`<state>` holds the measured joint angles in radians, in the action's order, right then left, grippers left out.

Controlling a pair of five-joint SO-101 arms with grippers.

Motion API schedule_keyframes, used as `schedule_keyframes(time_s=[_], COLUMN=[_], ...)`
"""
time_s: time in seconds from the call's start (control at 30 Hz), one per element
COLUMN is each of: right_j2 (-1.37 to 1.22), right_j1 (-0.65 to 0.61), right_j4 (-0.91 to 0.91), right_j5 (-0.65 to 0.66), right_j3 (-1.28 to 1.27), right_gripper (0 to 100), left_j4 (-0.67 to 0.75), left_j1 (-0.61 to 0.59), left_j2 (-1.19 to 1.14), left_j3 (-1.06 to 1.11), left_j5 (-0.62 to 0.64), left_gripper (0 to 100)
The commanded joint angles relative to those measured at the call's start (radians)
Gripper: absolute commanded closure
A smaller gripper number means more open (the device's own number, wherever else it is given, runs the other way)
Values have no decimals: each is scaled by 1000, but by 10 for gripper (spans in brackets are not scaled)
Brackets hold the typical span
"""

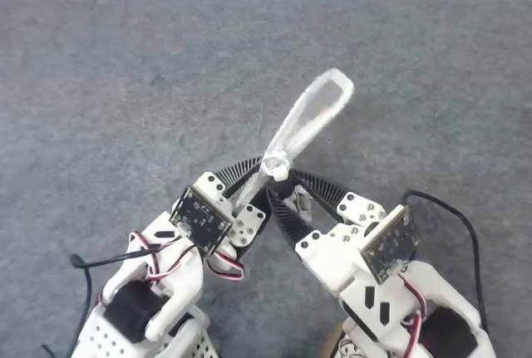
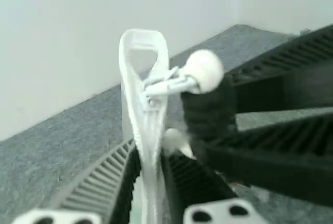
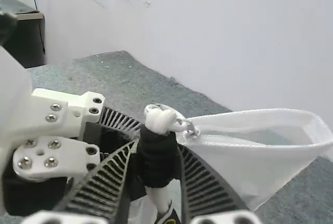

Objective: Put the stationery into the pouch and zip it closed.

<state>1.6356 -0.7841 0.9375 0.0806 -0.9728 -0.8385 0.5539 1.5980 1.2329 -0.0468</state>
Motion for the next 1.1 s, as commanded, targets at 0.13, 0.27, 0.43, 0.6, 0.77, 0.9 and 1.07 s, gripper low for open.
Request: schedule_keyframes(time_s=[0.13,0.27,0.43,0.6,0.77,0.9,1.07], right_j2=[-16,-16,-16,-16,-16,-18,-58], right_j1=[156,213,283,309,309,309,312], right_j4=[-136,-265,-412,-455,-458,-458,-507], right_j5=[-114,-161,-166,-166,-166,-167,-166], right_j3=[40,-32,-112,-133,-133,-133,-130], right_gripper=[992,992,992,992,992,992,992], left_j4=[46,44,-2,-5,-5,-5,-5], left_j1=[-5,-8,-41,-43,-43,-43,-43], left_j2=[37,37,43,43,40,40,38], left_j3=[4,8,18,19,19,19,19], left_j5=[14,11,-71,-71,-71,-71,-71], left_gripper=[991,991,991,991,991,991,991])
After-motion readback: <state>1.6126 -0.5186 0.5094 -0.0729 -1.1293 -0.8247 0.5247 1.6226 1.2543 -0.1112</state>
